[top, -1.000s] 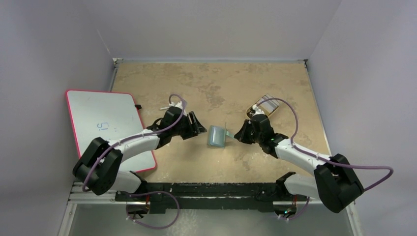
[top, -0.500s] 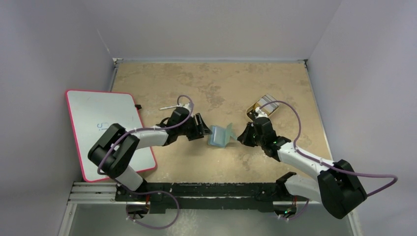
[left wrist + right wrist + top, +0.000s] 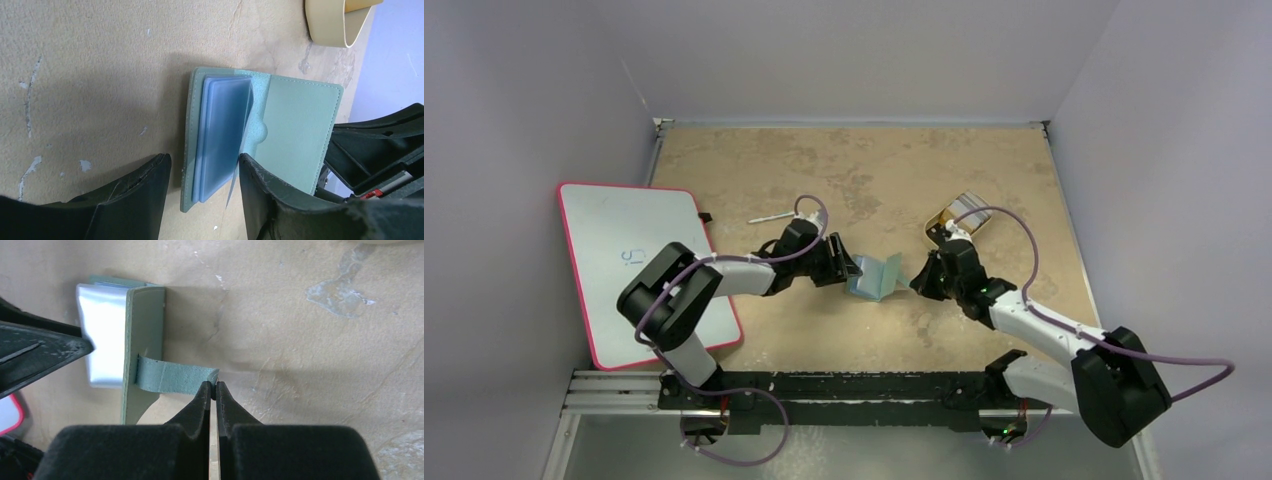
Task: Put the credit cards into the card holder
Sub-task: Open the card holder at the center of the board.
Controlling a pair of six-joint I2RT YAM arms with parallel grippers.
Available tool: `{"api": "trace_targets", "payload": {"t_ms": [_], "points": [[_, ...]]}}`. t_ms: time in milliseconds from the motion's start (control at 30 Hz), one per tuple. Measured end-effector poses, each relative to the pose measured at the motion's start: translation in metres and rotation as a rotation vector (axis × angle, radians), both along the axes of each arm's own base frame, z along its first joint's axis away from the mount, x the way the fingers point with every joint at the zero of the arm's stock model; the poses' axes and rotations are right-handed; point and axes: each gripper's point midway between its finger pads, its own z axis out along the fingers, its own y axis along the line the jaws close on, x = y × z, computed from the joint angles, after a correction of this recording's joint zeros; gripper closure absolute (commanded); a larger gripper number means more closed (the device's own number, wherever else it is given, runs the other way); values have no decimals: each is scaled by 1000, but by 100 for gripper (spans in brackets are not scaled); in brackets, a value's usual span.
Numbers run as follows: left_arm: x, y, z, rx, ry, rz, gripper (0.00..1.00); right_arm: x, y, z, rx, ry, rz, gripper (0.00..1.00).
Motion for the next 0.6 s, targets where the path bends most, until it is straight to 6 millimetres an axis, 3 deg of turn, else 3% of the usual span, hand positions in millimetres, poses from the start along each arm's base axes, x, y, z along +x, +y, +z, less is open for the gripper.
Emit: {"api": "trace_targets", "payload": {"t_ms": [267,600], "points": [[4,6,-2,29,-8,29,57,-2,-10,-15,-52,44,-42,100],[7,6,8,20,-37,41,56,-6,-14,-24,-78,77,-51,100]]}}
